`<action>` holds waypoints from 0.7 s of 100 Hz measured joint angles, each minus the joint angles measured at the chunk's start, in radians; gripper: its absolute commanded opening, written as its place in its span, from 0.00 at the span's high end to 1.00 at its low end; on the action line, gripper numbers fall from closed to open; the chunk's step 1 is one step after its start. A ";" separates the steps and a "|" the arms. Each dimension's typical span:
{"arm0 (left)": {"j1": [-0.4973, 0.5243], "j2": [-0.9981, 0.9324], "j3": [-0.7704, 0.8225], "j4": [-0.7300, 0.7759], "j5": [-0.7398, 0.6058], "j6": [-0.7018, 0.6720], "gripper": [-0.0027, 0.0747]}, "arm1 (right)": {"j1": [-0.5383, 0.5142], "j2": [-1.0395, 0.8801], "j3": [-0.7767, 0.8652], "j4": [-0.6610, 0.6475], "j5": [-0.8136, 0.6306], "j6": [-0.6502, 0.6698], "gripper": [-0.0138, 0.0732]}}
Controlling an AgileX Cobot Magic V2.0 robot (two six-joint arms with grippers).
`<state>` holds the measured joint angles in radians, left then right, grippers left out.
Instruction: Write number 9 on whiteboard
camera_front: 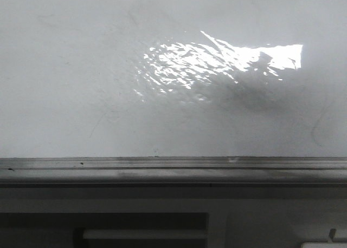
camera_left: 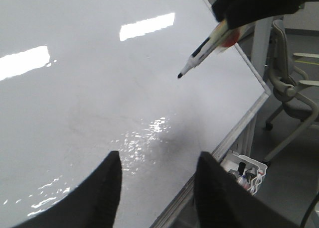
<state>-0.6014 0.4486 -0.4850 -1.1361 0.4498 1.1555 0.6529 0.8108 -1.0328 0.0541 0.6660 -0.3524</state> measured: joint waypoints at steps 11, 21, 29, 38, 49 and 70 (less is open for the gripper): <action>0.009 -0.008 0.026 -0.017 -0.025 -0.008 0.86 | 0.004 -0.082 0.191 -0.093 -0.230 0.002 0.89; 0.011 -0.008 0.032 -0.029 -0.037 -0.013 0.93 | 0.004 -0.095 0.330 -0.145 -0.360 0.002 0.89; 0.011 -0.008 0.032 -0.038 -0.044 -0.014 0.96 | 0.004 -0.089 0.370 -0.155 -0.411 0.005 0.89; 0.011 -0.008 0.032 -0.042 -0.044 -0.014 0.96 | 0.004 -0.066 0.377 -0.161 -0.455 0.005 0.89; 0.011 -0.008 0.032 -0.045 -0.046 -0.014 0.96 | 0.001 -0.035 0.377 -0.167 -0.525 0.005 0.89; 0.011 -0.008 0.032 -0.047 -0.046 -0.014 0.96 | -0.093 0.008 0.377 -0.162 -0.570 0.005 0.89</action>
<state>-0.5900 0.4404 -0.4533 -1.1827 0.4035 1.1411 0.5596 0.8190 -0.6562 -0.1084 0.0956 -0.3477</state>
